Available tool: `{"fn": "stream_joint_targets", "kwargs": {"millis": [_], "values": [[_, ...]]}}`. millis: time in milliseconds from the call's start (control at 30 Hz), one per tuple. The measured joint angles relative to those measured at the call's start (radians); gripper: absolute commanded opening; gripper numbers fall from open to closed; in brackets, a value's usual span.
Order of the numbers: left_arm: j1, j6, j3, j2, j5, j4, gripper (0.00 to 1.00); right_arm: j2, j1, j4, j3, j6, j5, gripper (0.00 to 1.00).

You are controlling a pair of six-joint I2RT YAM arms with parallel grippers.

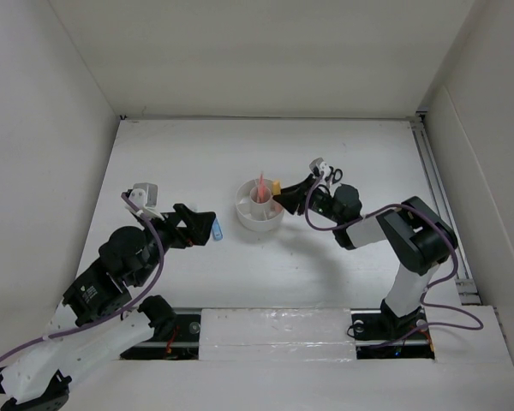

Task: Sort the stationery into containers
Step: Place the pen in the storage box.

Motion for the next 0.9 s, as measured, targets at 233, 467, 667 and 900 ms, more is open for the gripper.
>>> {"fn": "stream_joint_targets", "kwargs": {"millis": [233,467,667,900], "values": [[0.0,0.001,-0.001,0.0,0.0,0.0,1.0,-0.015,0.002,0.0,-0.013,0.0,0.013,0.43],[0.0,0.001,-0.001,0.0,0.0,0.0,1.0,-0.066,0.006,0.0,-0.043,0.008,0.018,0.45],[0.0,-0.005,-0.001,-0.006,-0.015,-0.001,1.0,-0.23,0.037,-0.009,-0.097,0.009,0.05,0.89],[0.007,-0.062,-0.001,-0.01,-0.126,-0.042,1.0,-0.51,0.241,-0.214,-0.064,-0.113,0.262,0.91]]}}
